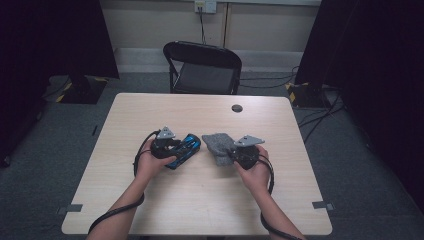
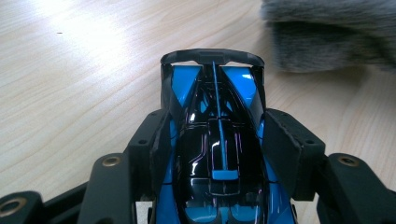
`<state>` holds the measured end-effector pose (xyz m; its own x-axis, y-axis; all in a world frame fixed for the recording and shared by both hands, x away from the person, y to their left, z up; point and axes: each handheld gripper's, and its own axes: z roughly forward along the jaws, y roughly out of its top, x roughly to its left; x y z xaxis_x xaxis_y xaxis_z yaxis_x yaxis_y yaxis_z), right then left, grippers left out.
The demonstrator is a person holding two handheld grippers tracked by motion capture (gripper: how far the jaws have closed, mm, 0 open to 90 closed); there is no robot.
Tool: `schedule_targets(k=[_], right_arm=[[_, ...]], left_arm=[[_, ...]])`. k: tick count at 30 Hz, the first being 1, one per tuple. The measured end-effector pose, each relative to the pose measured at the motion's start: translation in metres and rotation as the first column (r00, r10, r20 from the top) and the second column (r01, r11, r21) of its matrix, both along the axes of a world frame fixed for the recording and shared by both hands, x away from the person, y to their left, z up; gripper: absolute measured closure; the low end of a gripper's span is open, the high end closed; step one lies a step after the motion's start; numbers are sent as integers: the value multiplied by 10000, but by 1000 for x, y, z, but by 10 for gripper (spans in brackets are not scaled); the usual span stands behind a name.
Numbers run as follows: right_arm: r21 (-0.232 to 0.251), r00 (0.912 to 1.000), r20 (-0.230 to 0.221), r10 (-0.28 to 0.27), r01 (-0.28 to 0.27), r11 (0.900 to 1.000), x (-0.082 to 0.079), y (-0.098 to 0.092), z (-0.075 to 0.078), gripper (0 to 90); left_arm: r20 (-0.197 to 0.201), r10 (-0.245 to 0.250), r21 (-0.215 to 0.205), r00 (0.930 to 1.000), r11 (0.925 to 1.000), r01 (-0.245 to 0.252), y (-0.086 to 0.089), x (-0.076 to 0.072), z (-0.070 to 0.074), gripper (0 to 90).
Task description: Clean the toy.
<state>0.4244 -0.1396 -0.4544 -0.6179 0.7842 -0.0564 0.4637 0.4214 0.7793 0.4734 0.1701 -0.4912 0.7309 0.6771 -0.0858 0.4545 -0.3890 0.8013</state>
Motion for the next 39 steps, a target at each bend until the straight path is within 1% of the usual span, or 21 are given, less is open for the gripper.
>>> schedule_targets(k=[3, 4, 5, 6, 7, 8, 9, 11, 12, 14, 16, 20, 23, 25, 27, 30, 32, 33, 36, 38, 39], right_arm=[[-100, 9996, -183, -231, 229, 9997, 5, 5, -12, 844], [-181, 9995, -235, -200, 195, 9996, 6, 9, -16, 843], [-181, 9995, -235, -200, 195, 9996, 6, 9, -16, 843], [-273, 9996, -290, -66, 58, 9996, 5, 16, -21, 843], [-289, 9996, -267, 40, -48, 9996, 5, 21, -22, 844], [-289, 9996, -267, 40, -48, 9996, 5, 21, -22, 844], [-236, 9991, -303, 307, -315, 9992, 3, 29, -23, 844], [-262, 9988, -305, 389, -397, 9989, 2, 32, -23, 843], [-405, 9971, -322, 685, -698, 9967, -2, 40, -23, 844], [-496, 9964, -327, 788, -803, 9955, -3, 42, -23, 844], [-482, 9935, -358, 1078, -1095, 9928, -8, 48, -24, 844], [-481, 9881, -491, 1456, -1479, 9878, -15, 59, -25, 844], [-432, 9818, -550, 1815, -1840, 9820, -20, 69, -27, 844], [-443, 9807, -554, 1874, -1899, 9808, -21, 70, -27, 844], [-381, 9757, -648, 2093, -2120, 9765, -26, 77, -28, 844], [-279, 9705, -680, 2312, -2335, 9720, -29, 82, -29, 844], [-267, 9690, -682, 2373, -2396, 9705, -30, 84, -29, 844], [-214, 9644, -707, 2549, -2570, 9662, -32, 89, -29, 844], [-98, 9606, -736, 2680, -2694, 9630, -34, 92, -29, 844], [11, 9537, -764, 2908, -2916, 9566, -38, 99, -30, 844], [11, 9537, -764, 2908, -2916, 9566, -38, 99, -30, 844]], left_arm=[[0, -2, -19, 10000, 10000, 2, 0, 0, 0, 427], [6, -7, -13, 10000, 10000, 7, 0, 0, 0, 427], [6, -7, -13, 10000, 10000, 7, 0, 0, 0, 427], [-3, -9, -12, 10000, 10000, 9, 0, 0, 0, 427], [-4, -10, -14, 10000, 10000, 10, 0, 0, 0, 427], [-4, -10, -14, 10000, 10000, 10, 0, 0, 0, 427], [7, -11, -14, 10000, 10000, 11, 0, 0, 0, 427], [7, -16, -10, 10000, 10000, 16, 0, 0, 0, 427], [7, -14, -17, 10000, 10000, 14, 0, 0, 0, 427], [2, -15, -30, 10000, 10000, 15, 0, 0, 0, 427], [4, -11, -36, 10000, 10000, 11, 0, 0, 0, 427], [0, 12, -42, 10000, 10000, -12, 0, 0, 0, 427], [-4, 14, -41, 10000, 10000, -14, 0, 0, 0, 427], [-7, 14, -37, 10000, 10000, -14, 0, 0, 0, 427], [-17, 19, -30, 10000, 10000, -19, 0, 0, 0, 427], [-23, 20, -26, 10000, 10000, -20, 0, 0, 0, 427], [-21, 14, -25, 10000, 10000, -14, 0, 0, 0, 427], [-20, 3, -11, 10000, 10000, -3, 0, 0, 0, 427], [-22, -6, 5, 10000, 10000, 6, 0, 0, 0, 427], [-19, 4, -23, 10000, 10000, -4, 0, 0, 0, 427], [-19, 4, -23, 10000, 10000, -4, 0, 0, 0, 427]])
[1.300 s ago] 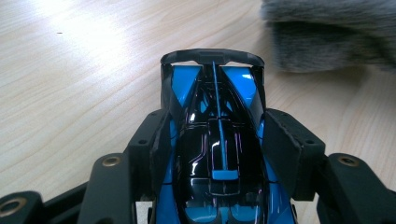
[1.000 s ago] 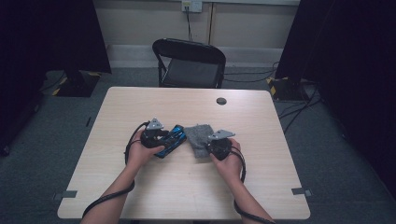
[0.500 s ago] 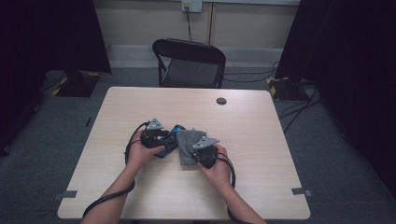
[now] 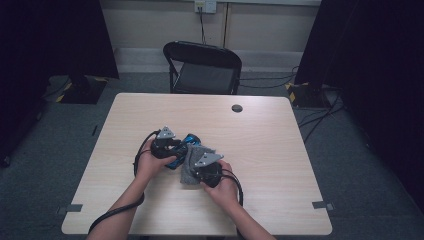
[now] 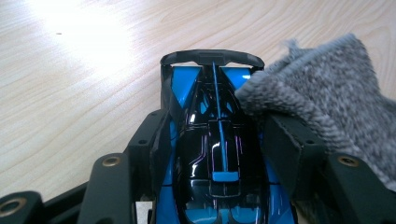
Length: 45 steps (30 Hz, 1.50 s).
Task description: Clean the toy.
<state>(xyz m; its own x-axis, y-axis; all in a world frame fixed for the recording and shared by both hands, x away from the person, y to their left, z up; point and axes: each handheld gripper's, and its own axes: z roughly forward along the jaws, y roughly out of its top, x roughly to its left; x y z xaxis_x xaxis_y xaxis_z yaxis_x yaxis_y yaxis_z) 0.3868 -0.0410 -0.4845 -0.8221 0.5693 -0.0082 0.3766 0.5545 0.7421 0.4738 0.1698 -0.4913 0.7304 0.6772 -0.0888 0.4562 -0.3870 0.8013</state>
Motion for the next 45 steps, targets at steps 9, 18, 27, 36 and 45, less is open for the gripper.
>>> schedule_targets(k=[9, 18, 27, 36, 45], right_arm=[[201, 9981, -106, 606, -604, 9980, -7, 13, 0, 844], [303, 9891, -203, 1461, -1455, 9889, -17, 25, 0, 844], [324, 9729, -233, 2300, -2292, 9728, -31, 35, 1, 844], [525, 9555, -302, 2934, -2916, 9551, -40, 35, 0, 844], [592, 9525, -224, 3038, -3021, 9514, -45, 21, 4, 843]], left_arm=[[-2, -24, 61, 10000, 10000, 24, 0, 0, 0, 427], [17, -8, 16, 10000, 10000, 8, 0, 0, 0, 426], [49, -19, -4, 10000, 10000, 19, -1, 1, 0, 426], [60, -1, -30, 10000, 10000, 1, -1, 1, -1, 426], [89, 22, -7, 10000, 10000, -22, -2, 1, -1, 425]])
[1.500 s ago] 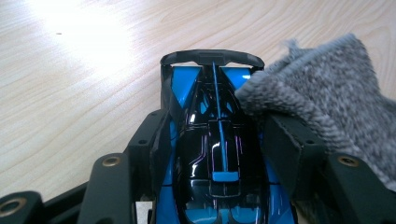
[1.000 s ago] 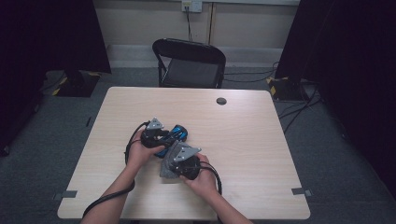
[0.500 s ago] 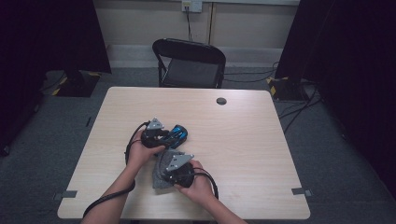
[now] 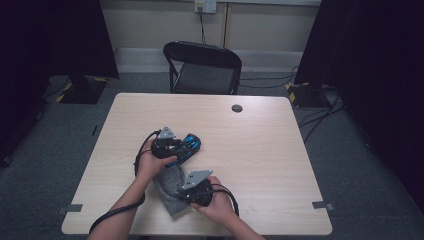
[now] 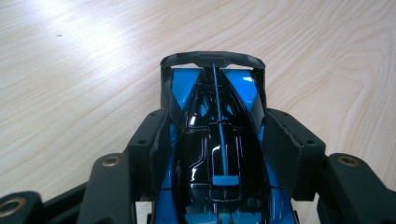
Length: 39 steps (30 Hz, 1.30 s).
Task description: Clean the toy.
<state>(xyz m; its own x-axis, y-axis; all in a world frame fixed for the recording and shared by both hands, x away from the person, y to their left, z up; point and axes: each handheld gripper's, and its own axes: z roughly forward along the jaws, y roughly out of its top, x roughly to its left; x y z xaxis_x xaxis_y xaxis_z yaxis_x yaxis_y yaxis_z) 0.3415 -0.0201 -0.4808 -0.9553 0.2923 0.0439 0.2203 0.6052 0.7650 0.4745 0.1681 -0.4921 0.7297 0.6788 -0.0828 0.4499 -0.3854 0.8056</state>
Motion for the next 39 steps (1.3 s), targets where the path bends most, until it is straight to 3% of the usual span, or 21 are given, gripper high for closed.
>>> schedule_targets(k=[13, 17, 21, 26, 30, 31, 36, 39], right_arm=[[394, 9961, 224, -859, 850, 9956, 12, -38, 25, 844], [577, 9901, 328, -1362, 1342, 9893, 18, -55, 35, 844], [413, 9843, 392, -1720, 1704, 9845, 24, -70, 39, 844], [391, 9718, 431, -2320, 2304, 9723, 33, -90, 43, 844], [429, 9545, 434, -2951, 2933, 9551, 44, -109, 44, 844], [429, 9545, 434, -2951, 2933, 9551, 44, -109, 44, 844], [574, 9232, 493, -3810, 3783, 9239, 56, -124, 45, 844], [492, 9104, 482, -4108, 4086, 9114, 62, -126, 41, 844]], left_arm=[[66, -10, 18, 10000, 10000, 10, -1, 0, -1, 423], [92, 23, -6, 10000, 10000, -23, -1, -1, -1, 423], [100, 17, -58, 9999, 10000, -16, -1, -1, -1, 423], [99, 25, -66, 9999, 10000, -25, -1, -1, -1, 423], [105, 10, -48, 9999, 10000, -9, 0, -1, -1, 423], [107, -16, -51, 9999, 10000, 17, 0, -1, -1, 423], [128, -11, -64, 9999, 10000, 12, 0, -1, -2, 423], [124, -12, -55, 9999, 10000, 12, 0, -1, -1, 423]])
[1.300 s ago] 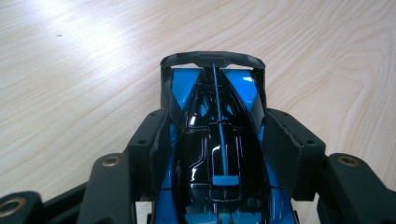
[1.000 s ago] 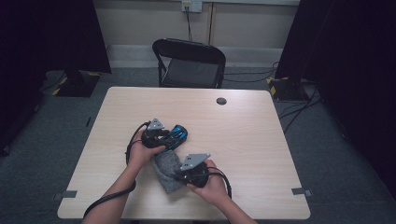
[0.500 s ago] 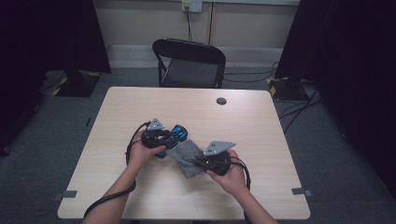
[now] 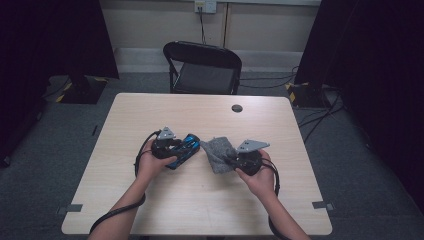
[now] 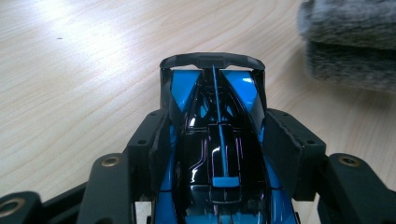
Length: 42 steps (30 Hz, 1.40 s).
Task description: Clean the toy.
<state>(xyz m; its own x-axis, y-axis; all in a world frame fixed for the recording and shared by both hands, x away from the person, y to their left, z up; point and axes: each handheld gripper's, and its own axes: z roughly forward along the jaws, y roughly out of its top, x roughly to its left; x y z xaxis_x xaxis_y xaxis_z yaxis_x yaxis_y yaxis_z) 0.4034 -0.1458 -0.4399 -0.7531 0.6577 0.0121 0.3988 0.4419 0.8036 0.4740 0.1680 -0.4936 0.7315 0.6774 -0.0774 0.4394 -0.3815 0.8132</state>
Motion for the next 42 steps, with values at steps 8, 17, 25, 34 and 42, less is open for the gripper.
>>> schedule_targets(k=[8, 17, 25, 34, 42], right_arm=[[-162, 9981, -237, -561, 558, 9983, 16, 7, -16, 844], [-441, 9973, -617, -387, 360, 9984, 21, 34, -37, 844], [-499, 9978, -652, 67, -99, 9987, 18, 52, -40, 843], [-398, 9953, -738, 628, -659, 9970, 7, 66, -44, 843], [-259, 9890, -754, 1269, -1291, 9913, -5, 81, -45, 843]], left_arm=[[21, -46, -16, 10000, 10000, 46, 0, 0, 0, 423], [37, -79, -13, 10000, 10000, 79, 0, 1, 0, 422], [36, -93, -27, 10000, 10000, 93, 1, 1, 0, 422], [33, -91, -24, 10000, 10000, 91, 0, 1, 0, 422], [43, -85, 26, 10000, 10000, 85, 0, 1, 0, 421]])
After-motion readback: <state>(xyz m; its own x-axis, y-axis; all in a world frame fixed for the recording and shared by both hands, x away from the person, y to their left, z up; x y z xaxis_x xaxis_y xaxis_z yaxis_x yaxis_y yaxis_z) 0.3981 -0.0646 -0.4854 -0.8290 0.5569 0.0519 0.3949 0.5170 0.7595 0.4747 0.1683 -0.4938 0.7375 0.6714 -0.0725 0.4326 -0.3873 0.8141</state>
